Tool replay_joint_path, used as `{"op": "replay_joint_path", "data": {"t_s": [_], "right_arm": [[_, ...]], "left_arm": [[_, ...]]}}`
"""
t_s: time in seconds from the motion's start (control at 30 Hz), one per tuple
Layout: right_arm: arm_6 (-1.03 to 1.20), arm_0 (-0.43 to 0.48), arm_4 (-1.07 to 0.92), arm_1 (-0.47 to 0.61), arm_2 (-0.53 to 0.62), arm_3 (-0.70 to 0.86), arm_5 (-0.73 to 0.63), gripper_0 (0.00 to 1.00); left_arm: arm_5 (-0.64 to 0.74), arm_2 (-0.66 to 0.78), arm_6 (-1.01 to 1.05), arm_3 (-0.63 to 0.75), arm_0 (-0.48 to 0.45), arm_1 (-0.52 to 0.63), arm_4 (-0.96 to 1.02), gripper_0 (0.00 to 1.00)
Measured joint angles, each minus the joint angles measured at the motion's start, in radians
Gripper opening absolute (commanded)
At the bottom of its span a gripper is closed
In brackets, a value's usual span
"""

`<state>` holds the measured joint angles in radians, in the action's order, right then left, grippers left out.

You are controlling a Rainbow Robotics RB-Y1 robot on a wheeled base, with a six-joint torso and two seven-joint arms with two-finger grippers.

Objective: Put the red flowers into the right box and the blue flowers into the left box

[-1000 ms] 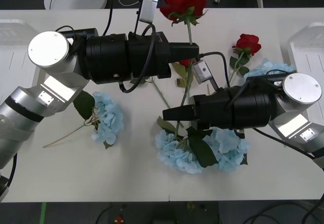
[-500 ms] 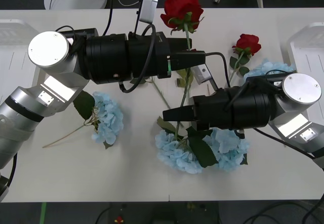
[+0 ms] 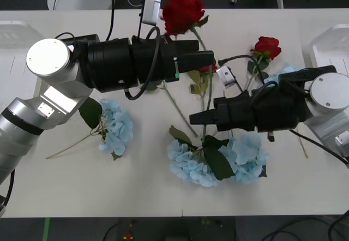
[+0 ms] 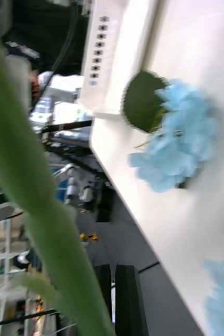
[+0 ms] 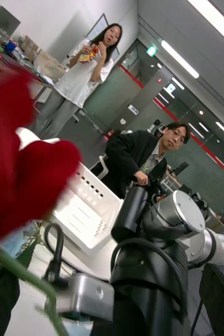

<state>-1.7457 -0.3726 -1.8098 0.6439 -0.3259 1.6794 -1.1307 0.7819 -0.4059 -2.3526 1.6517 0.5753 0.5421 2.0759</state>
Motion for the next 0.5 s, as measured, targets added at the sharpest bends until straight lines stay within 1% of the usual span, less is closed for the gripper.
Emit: {"op": "replay_joint_path", "data": {"t_s": [0.17, 0.23, 0.3, 0.4, 0.5], "right_arm": [[0.162, -0.001, 0.28, 0.069, 0.13, 0.002, -0.058, 0.0], [0.177, -0.004, 0.406, 0.103, 0.175, 0.002, -0.095, 0.0], [0.177, -0.01, 0.492, 0.136, 0.21, -0.006, -0.13, 0.0], [0.177, -0.042, 0.595, 0.173, 0.25, -0.071, -0.185, 0.0], [0.177, -0.081, 0.673, 0.198, 0.278, -0.145, -0.209, 0.0]], "left_arm": [[0.0, 0.09, 0.0, -0.001, -0.013, 0.049, 0.001, 1.0], [0.0, 0.129, 0.0, -0.001, -0.028, 0.077, 0.001, 1.0], [0.012, 0.167, 0.0, -0.001, -0.05, 0.108, 0.001, 1.0], [0.076, 0.232, 0.0, -0.001, -0.097, 0.166, 0.002, 1.0], [0.145, 0.298, 0.0, -0.002, -0.157, 0.24, 0.002, 1.0]]}}
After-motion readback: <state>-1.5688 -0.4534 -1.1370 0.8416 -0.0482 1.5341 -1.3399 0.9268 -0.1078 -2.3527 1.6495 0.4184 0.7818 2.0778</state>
